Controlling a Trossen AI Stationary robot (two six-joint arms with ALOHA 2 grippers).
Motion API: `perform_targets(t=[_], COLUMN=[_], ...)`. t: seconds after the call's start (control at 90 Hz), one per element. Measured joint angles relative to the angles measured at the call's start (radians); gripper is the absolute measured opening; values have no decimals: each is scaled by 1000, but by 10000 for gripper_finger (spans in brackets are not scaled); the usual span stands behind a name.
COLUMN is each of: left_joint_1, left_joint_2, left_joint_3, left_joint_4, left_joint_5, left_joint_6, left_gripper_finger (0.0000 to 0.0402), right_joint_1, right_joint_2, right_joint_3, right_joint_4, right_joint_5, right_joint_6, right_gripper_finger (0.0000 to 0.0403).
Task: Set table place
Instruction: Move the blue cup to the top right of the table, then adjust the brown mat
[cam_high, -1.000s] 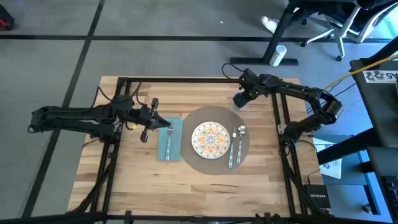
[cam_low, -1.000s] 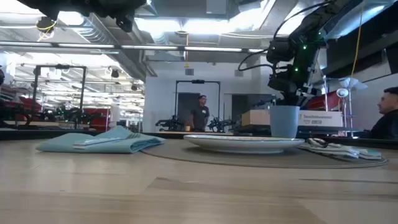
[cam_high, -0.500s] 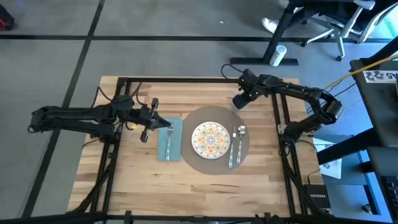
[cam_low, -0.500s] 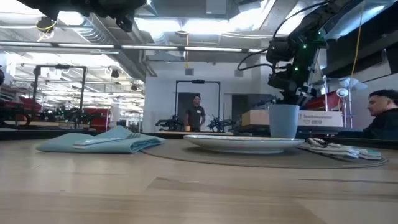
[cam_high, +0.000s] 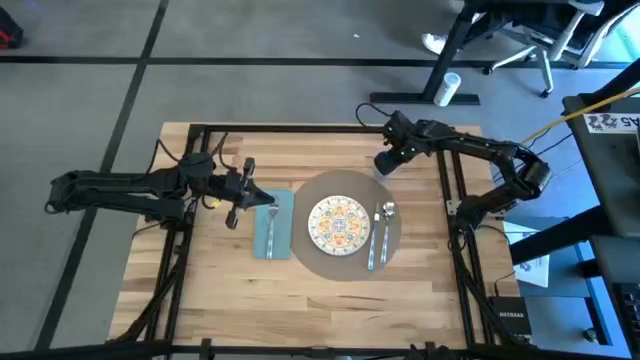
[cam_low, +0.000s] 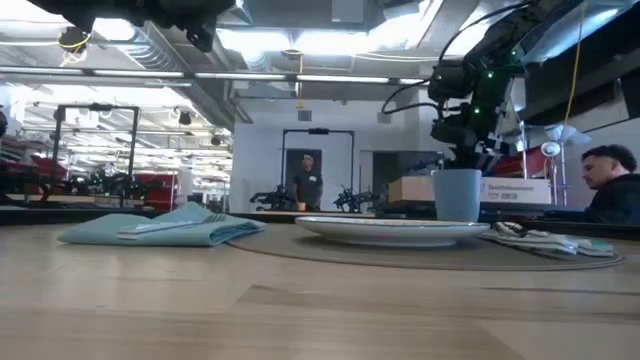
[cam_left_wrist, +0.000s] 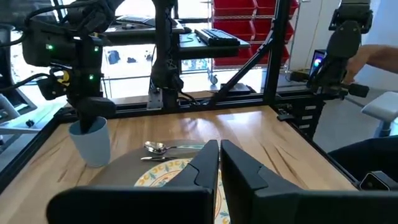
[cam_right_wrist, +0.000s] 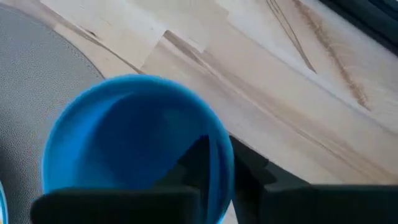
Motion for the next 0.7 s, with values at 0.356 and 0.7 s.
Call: perform_targets(t=[0.356, 0.7], left_joint_1=[0, 0], left_joint_2=[0, 6], left_joint_3=[0, 0], left_joint_4=[-2, -29], left_joint_5=[0, 0], left_joint_6=[0, -92], left_gripper_finger=[0, 0], right_joint_1=[0, 2], right_joint_2=[0, 0], right_joint_3=[73, 303], right_joint_4=[-91, -225], right_joint_5=[30, 1], right_joint_6=[-32, -61], right_gripper_finger=[102, 111])
